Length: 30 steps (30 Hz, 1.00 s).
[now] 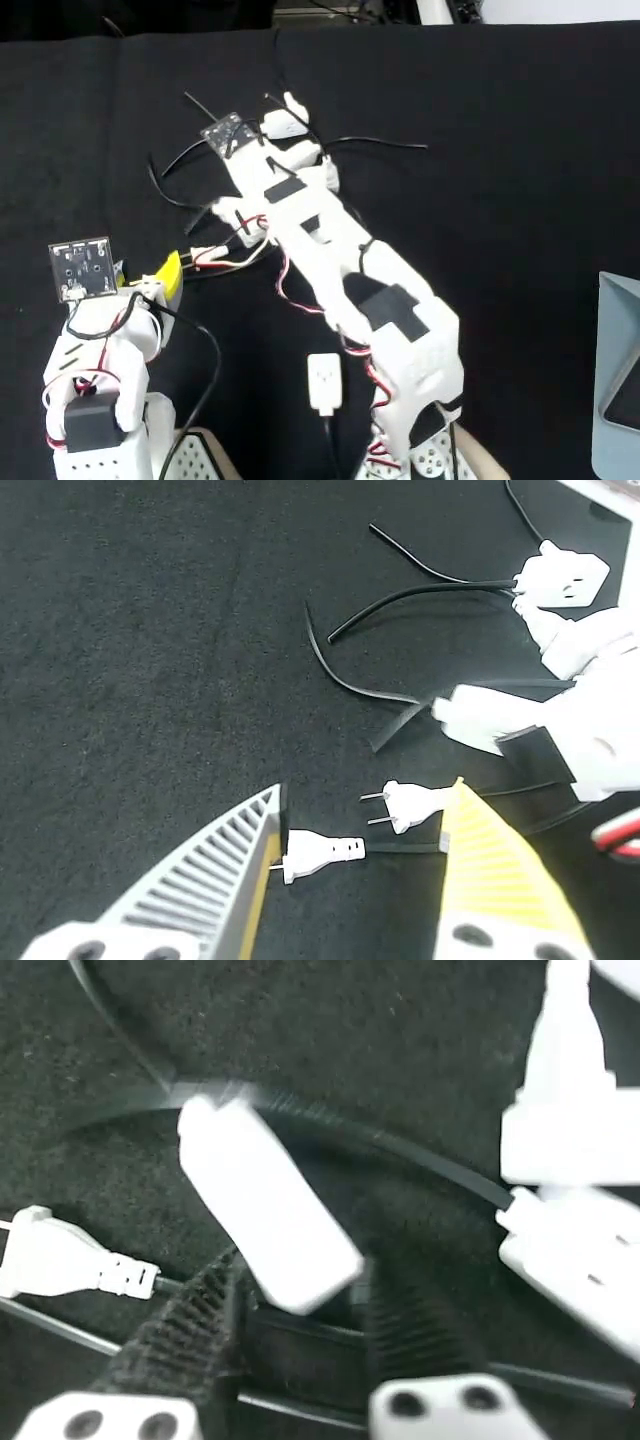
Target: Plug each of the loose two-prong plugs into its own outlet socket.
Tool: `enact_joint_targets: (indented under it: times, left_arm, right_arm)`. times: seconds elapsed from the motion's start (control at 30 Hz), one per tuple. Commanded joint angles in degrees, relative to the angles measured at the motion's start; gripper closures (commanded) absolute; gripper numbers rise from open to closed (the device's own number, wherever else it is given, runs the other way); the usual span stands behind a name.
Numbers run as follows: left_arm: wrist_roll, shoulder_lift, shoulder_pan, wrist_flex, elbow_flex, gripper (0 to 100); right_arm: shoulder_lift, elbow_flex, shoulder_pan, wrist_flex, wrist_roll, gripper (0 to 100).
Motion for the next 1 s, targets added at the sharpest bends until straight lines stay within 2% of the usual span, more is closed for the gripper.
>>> enact_joint_targets:
  times: [0.0,0.33,0.53,0.83,0.97]
  left_arm:
    - [0.62,-0.18,-0.66,-1.32,-0.40,74]
    - [0.62,-0.18,-0.92,-1.49,-0.57,74]
    - [0.62,-0.18,-5.32,-1.32,-4.18,74]
    - [-0.18,0.35,-4.88,-1.23,-8.48,74]
    - [-1.76,0.35,-4.88,-1.23,-8.84,74]
  right_arm:
    - [-3.74,-2.07,-0.62,0.18,4.31,98.7]
    - [-28.70,17.27,-5.54,0.18,4.84,98.7]
    - [-43.74,31.08,-8.18,0.18,5.54,98.7]
    - [-54.55,46.99,-8.09,-1.14,20.13,98.7]
    - [-54.46,51.82,-7.74,-11.60,26.73,98.4]
